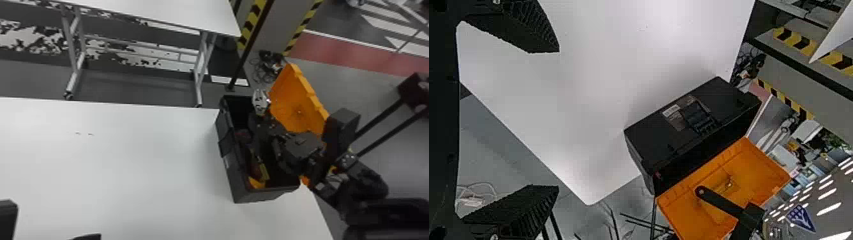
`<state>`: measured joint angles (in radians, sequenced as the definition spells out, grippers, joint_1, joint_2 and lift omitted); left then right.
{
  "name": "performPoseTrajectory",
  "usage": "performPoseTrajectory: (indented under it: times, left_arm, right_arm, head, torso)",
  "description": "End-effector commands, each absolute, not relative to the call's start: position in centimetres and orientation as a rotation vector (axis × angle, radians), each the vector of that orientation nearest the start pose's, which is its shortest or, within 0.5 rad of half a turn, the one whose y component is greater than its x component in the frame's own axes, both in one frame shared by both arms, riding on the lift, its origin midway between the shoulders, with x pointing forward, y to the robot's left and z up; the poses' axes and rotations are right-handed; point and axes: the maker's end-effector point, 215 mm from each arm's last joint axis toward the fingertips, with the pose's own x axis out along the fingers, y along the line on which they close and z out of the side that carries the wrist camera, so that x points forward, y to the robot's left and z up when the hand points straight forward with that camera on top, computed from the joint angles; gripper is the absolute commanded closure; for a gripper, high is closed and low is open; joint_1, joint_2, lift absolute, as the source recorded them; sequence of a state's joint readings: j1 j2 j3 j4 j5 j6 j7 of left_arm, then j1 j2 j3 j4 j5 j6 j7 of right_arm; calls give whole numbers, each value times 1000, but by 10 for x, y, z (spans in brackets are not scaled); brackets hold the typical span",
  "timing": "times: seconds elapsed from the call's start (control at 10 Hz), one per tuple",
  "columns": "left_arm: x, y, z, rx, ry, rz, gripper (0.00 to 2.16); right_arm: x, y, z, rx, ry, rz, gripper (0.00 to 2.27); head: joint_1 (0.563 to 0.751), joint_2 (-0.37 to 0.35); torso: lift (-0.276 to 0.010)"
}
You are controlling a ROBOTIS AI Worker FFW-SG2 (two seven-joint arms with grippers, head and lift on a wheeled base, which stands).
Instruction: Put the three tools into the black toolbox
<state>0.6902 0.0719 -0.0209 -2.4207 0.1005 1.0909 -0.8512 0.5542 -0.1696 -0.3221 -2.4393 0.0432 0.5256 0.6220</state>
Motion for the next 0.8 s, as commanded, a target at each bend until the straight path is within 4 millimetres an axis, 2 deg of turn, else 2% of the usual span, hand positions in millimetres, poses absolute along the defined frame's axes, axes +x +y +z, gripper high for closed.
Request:
performPoseTrajectory:
  times: [0.0, 0.2, 0.4, 0.7]
  left_arm:
    - [221, 52, -429, -430, 855, -894, 29]
    - [219, 58, -431, -449, 858, -900, 29]
    - [219, 65, -428, -461, 850, -905, 29]
    - [220, 75, -422, -490, 836, -903, 29]
  right_arm:
    - [405, -269, -309, -382, 245, 357, 2250]
    - [412, -279, -337, -393, 283, 319, 2250]
    - [423, -293, -355, -361, 314, 297, 2250]
    - [435, -317, -350, -331, 302, 271, 2250]
  head:
    - [695, -350]
    - [695, -350]
    - [695, -350]
    - [695, -350]
  torso:
    - [-51]
    - [-51]
    - [-51]
    - [-51]
